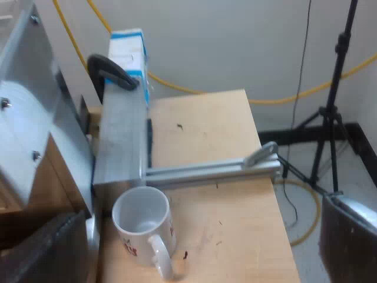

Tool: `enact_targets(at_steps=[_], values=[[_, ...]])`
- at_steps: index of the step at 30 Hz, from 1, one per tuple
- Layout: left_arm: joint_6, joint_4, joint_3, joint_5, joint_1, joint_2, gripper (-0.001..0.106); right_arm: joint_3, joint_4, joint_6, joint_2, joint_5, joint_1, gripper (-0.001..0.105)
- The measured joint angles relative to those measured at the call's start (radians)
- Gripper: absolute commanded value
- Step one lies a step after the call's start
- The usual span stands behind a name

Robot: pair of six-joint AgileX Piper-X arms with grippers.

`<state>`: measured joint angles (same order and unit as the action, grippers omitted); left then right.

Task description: Put the handle in the coffee machine

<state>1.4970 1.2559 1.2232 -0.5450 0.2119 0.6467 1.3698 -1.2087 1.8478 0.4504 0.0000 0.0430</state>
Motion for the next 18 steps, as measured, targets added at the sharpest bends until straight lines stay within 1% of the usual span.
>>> enact_targets(at_steps=[2,4,9,13,14,17,18], values=[[0.0,0.0,0.0,-0.006,0.0,-0.011,0.081,0.0,0.0,0.0,-0.003,0.0,0.0,0.08],[0.0,0.0,0.0,-0.006,0.0,-0.029,0.081,0.0,-0.015,0.0,-0.056,0.0,0.0,0.08],[0.0,0.0,0.0,-0.006,0.0,-0.079,0.081,-0.004,-0.062,0.0,-0.106,-0.033,0.0,0.08],[-0.005,0.0,0.0,-0.008,0.0,-0.107,0.081,-0.015,-0.064,0.0,-0.133,-0.054,0.0,0.08],[-0.006,-0.001,0.0,-0.008,0.0,-0.114,0.081,-0.021,-0.058,0.0,-0.139,-0.057,0.0,0.08],[-0.006,-0.001,0.0,-0.008,0.0,-0.138,0.081,-0.093,-0.066,0.0,-0.213,-0.062,0.0,0.08],[-0.008,-0.001,0.0,-0.008,0.0,-0.15,0.081,-0.097,-0.066,0.0,-0.218,-0.062,0.0,0.08]])
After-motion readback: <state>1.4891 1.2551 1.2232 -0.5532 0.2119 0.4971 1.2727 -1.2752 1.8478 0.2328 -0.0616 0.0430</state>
